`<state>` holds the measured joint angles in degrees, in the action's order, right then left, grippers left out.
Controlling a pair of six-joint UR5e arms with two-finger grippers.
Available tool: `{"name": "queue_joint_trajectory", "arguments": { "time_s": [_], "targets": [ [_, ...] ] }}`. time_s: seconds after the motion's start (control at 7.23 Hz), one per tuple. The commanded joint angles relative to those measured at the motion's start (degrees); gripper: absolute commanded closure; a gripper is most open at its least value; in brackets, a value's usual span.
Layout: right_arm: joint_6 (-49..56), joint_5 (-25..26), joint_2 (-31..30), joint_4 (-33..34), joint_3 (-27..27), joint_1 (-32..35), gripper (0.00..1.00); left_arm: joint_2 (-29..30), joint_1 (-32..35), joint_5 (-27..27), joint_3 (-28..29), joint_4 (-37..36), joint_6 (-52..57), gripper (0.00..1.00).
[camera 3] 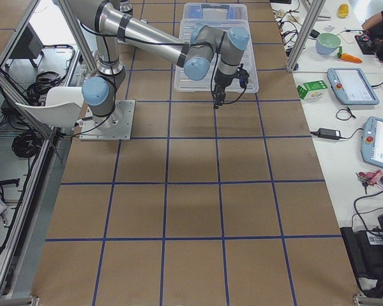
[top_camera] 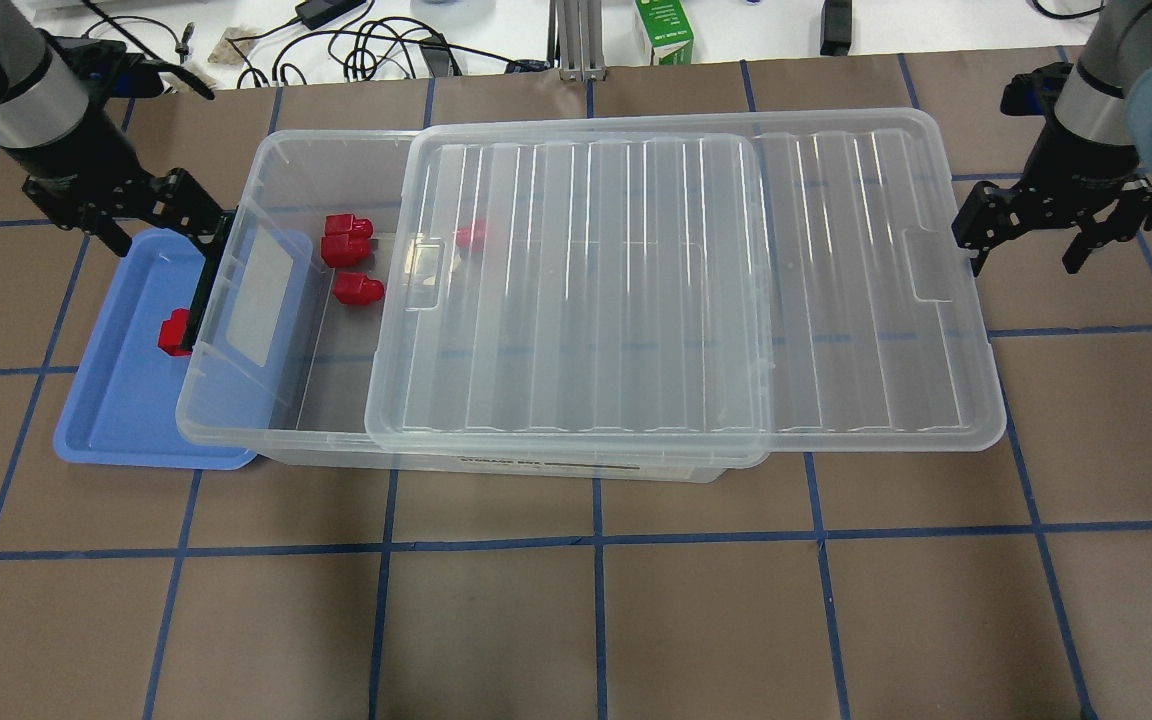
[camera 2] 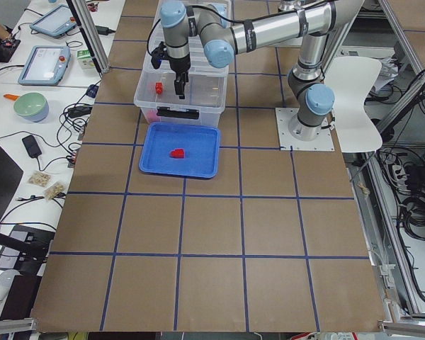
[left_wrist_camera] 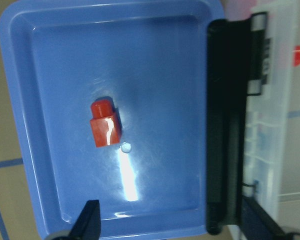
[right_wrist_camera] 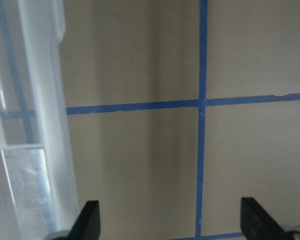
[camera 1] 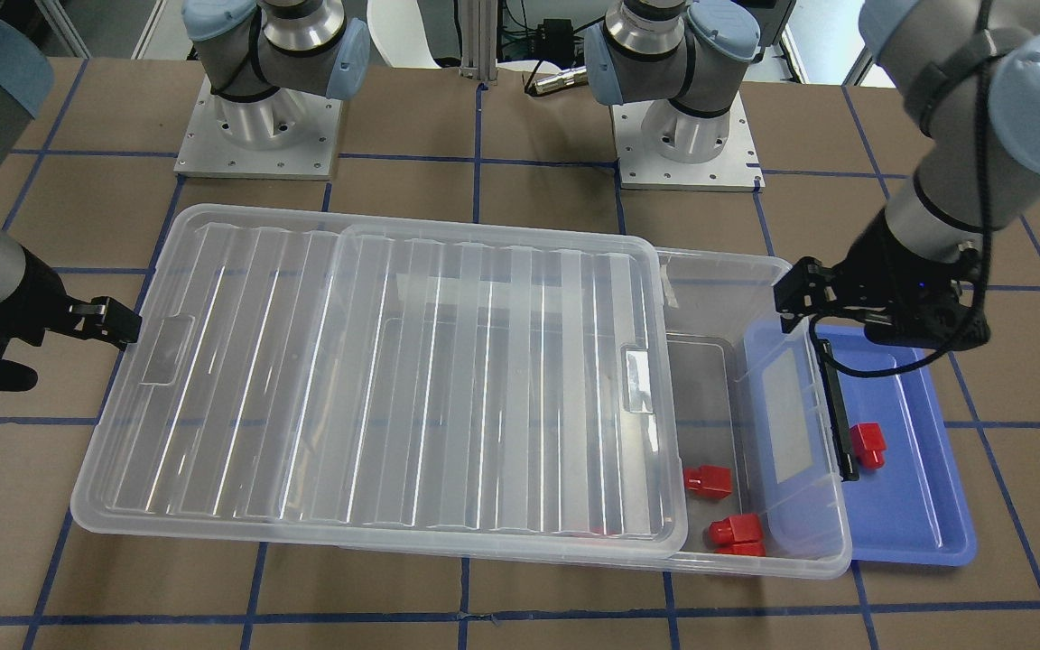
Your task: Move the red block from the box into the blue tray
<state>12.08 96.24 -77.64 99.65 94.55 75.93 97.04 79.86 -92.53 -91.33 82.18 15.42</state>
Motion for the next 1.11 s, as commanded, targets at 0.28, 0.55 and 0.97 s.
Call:
{"name": "queue_joint_trajectory", "arguments": {
  "time_s": [0.28,0.55,0.97],
  "targets": [
    [-6.9,-1.2,1.0,2.9,-0.1,7.3,0.0,-4.7,6.4,-0.5,-0.8,1.8,-7.1,0.0],
    [-7.6,-1.5,1.3,2.9,-0.1,9.2,0.0,-6.5,9.2,-0.5,-0.8,3.3,-12.2,0.0],
    [-10.4,-4.1,1.4,3.2,-0.1,10.5,0.0,-7.3,12.6,-0.3,0.2,3.3,-15.0,0.0]
  ]
}}
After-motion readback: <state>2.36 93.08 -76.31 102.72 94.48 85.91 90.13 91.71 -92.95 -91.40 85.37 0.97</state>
